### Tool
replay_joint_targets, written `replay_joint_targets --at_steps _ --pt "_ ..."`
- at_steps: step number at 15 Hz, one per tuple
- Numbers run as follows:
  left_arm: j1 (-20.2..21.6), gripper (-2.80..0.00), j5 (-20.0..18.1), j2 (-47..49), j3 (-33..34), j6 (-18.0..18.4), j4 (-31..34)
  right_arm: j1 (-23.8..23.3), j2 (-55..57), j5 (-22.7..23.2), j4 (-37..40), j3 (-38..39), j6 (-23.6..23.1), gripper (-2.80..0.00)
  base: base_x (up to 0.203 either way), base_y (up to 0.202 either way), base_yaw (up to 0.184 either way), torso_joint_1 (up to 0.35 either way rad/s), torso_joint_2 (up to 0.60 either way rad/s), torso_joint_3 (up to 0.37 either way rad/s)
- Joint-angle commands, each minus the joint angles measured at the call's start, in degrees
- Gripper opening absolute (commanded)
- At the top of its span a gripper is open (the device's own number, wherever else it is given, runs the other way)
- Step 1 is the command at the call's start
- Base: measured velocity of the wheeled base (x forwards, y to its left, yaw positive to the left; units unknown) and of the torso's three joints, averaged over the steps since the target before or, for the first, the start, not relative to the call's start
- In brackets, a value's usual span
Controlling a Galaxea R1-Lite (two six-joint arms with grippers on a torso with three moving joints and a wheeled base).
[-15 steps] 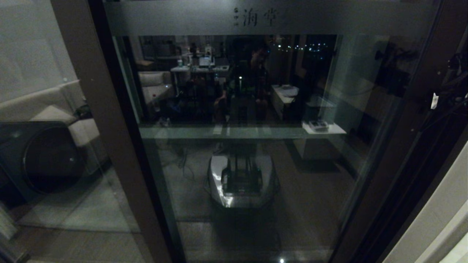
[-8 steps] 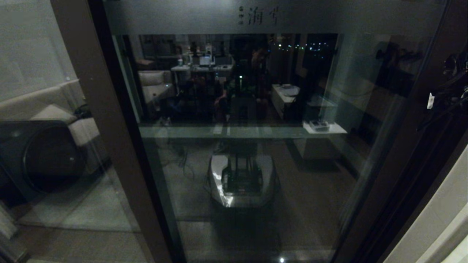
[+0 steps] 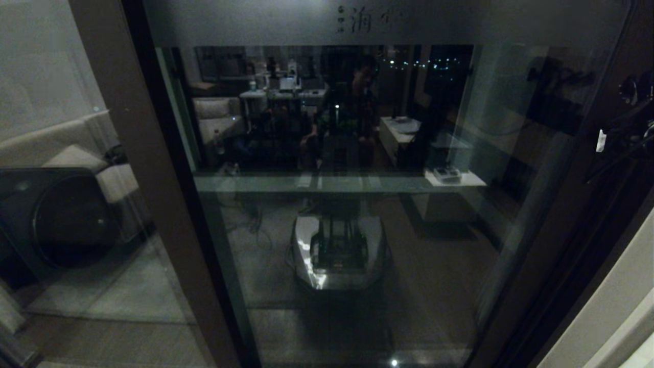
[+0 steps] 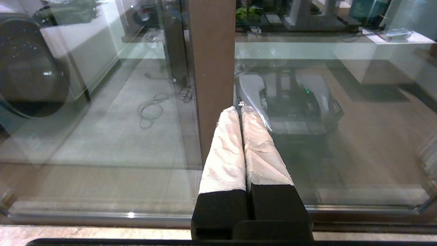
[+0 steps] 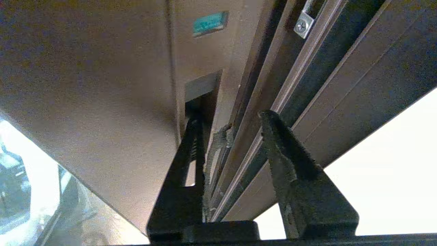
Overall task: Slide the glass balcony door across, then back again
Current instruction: Close the slid door
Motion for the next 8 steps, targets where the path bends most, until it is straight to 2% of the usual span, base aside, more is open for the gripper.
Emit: replay_joint_targets --at_steps 1,8 --pt "0.04 -2.8 -0.02 0.07 0.09 -0.01 0.0 -0.61 -0.41 -0.28 -0.1 -0.34 -0.04 -2.8 0.0 0.0 0.0 0.0 0.0 0.0" --pt "0.04 -2.8 0.04 0.05 0.09 -0.01 0.0 -1.14 -0.23 -0.62 -0.27 -0.51 -0.22 -2.8 0.0 0.0 0.0 0.0 0.0 0.0"
